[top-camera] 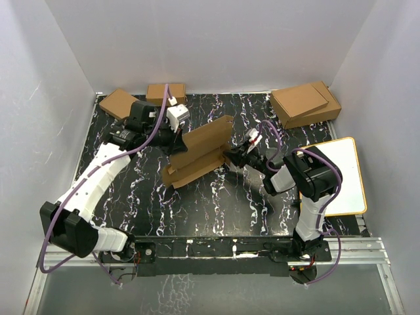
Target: Fold the paper box
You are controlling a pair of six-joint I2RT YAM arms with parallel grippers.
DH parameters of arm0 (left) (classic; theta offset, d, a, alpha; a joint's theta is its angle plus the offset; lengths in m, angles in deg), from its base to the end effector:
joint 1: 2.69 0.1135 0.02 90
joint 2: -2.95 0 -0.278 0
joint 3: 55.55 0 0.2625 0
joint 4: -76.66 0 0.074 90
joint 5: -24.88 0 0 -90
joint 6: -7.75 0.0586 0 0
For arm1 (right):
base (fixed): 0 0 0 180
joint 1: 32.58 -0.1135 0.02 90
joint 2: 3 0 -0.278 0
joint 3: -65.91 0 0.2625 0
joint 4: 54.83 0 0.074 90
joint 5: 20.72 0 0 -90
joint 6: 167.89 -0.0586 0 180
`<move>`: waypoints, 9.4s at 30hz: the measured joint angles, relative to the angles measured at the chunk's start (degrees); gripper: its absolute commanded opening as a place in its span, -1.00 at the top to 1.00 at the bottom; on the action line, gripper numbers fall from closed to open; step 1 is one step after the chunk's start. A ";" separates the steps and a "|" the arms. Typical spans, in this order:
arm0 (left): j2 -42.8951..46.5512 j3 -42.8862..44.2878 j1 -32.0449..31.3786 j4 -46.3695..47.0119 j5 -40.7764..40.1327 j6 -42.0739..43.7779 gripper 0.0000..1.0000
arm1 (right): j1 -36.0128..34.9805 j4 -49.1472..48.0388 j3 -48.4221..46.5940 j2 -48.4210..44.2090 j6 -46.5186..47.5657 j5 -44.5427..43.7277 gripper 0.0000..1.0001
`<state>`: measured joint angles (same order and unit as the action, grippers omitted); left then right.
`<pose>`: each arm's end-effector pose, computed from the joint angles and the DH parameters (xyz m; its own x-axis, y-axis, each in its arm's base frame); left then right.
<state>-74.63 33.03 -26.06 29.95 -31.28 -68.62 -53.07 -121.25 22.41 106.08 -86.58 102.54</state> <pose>0.2785 -0.1559 0.3635 -0.3453 0.3624 -0.8657 0.8498 0.5121 -0.1245 0.3095 0.1500 0.1390 -0.1083 0.0944 -0.9896 -0.7992 0.5838 0.1431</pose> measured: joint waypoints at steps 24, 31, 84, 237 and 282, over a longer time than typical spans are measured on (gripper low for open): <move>5.07 -7.23 -0.04 5.70 1.31 -2.12 1.00 | 9.99 9.11 0.02 -9.79 2.91 24.28 -0.08; 5.03 -7.23 -0.04 5.68 1.33 -2.10 1.00 | 13.86 31.56 -9.05 -16.02 13.42 34.82 -0.14; 4.68 -7.21 -0.04 5.66 3.39 -2.05 1.00 | 10.58 72.98 -29.38 1.36 37.79 40.26 -0.04; 29.57 -38.62 0.00 29.35 -26.77 -49.48 -0.82 | 6.10 105.55 -36.15 -4.13 30.64 1.46 0.85; -4.57 -61.40 0.02 83.52 -34.25 -77.44 0.20 | 6.32 105.18 -35.80 -4.13 29.33 0.33 0.84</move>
<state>-79.20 -28.36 -26.04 113.47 -65.53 -146.06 -46.76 -16.07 -13.39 101.95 -57.25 102.86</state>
